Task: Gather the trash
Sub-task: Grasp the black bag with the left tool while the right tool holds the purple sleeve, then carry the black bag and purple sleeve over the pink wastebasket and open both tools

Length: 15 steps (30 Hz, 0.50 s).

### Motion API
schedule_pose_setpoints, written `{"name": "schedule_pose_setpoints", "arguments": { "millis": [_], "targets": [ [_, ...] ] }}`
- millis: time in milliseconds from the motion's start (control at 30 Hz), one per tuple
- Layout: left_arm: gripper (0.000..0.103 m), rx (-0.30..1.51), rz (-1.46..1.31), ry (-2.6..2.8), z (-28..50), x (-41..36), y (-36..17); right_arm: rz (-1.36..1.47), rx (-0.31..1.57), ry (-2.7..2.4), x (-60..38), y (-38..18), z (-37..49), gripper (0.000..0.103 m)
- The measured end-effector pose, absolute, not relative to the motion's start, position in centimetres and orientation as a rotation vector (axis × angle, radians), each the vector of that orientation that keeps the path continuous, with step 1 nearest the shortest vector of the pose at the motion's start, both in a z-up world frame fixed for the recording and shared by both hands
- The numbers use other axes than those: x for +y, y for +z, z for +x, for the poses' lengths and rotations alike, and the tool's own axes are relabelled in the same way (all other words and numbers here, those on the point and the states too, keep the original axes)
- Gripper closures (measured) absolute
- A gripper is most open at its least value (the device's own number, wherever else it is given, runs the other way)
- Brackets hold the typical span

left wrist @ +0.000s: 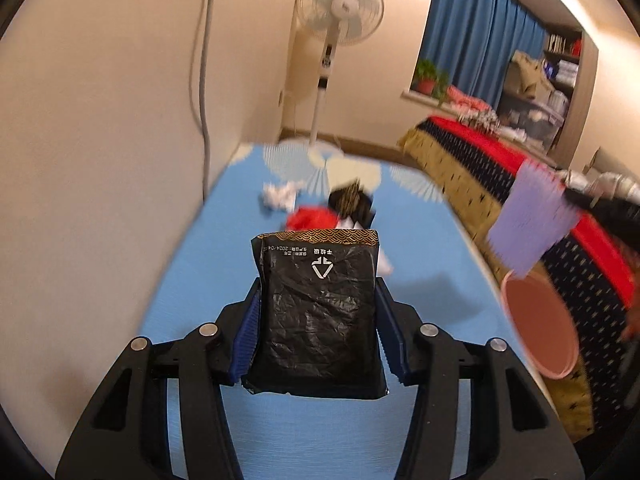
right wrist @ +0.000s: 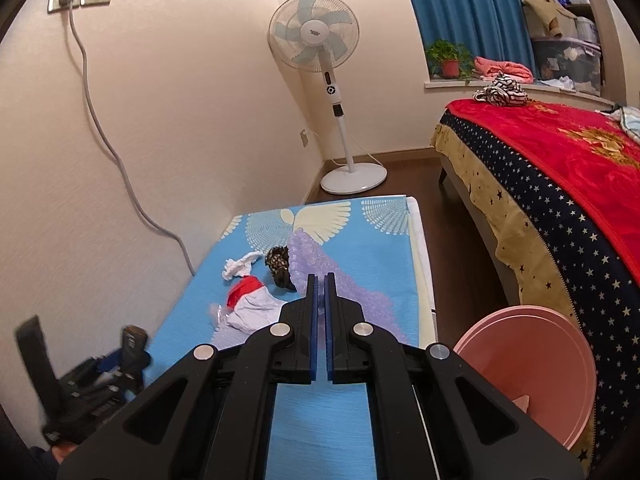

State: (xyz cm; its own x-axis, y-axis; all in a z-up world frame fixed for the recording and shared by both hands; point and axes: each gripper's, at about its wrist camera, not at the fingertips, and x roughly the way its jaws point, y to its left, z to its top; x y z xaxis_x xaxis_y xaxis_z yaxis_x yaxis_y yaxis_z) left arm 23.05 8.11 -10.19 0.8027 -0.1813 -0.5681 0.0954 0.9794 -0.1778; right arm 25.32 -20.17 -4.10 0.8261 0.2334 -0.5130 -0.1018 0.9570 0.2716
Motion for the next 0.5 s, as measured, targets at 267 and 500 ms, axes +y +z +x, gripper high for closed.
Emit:
{"name": "schedule_pose_setpoints", "arguments": {
  "millis": [267, 500],
  "targets": [
    [0.051, 0.529, -0.119, -0.187, 21.1, 5.4, -1.5, 0.315, 0.509, 0.194, -22.3, 0.5, 22.3, 0.1],
    [0.05, 0.532, -0.091, -0.324, 21.7, -2.9, 1.7, 0.332, 0.499, 0.135, -28.3, 2.5, 19.1, 0.1]
  ]
}}
